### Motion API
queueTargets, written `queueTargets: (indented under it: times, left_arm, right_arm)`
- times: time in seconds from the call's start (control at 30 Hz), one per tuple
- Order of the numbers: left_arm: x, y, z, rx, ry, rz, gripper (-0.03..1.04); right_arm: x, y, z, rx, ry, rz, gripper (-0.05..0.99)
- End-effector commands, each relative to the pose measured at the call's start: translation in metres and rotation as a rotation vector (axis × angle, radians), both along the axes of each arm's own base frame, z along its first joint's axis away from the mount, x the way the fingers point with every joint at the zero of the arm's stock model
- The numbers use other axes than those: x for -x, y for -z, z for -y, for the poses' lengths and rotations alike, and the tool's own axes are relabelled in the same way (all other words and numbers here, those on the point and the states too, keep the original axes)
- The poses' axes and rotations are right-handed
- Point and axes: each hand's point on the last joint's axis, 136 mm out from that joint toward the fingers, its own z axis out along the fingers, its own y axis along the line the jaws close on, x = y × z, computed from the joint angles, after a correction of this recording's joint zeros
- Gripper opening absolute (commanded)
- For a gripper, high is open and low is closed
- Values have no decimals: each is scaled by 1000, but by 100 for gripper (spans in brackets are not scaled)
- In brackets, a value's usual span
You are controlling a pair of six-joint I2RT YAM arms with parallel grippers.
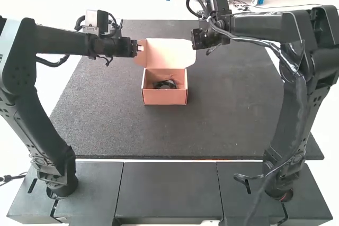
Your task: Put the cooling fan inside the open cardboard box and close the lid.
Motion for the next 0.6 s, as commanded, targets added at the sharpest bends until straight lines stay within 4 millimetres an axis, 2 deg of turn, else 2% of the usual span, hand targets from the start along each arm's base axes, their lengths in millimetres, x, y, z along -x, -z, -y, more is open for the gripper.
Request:
queueTargets:
  times: [0.0,0.13,0.27,0.33,0.47,0.57]
  left_arm:
    - [-9,-27,-16,-8,-24,76,63]
    - [-12,-32,-19,-3,-34,101,50]
    - [-12,-33,-17,0,-32,101,47]
    - [-12,-32,-17,1,-31,101,35]
    - [-12,-32,-16,6,-32,101,34]
    - [-11,-32,-14,15,-23,99,28]
  right_arm:
    - [19,13,-9,1,-53,-49,-1]
    - [22,19,-9,4,-57,-61,-1]
    - [24,20,-10,4,-61,-66,-1]
    - [24,20,-10,6,-61,-63,-1]
    - [24,20,-10,8,-64,-60,-1]
    - [23,19,-10,8,-64,-59,-1]
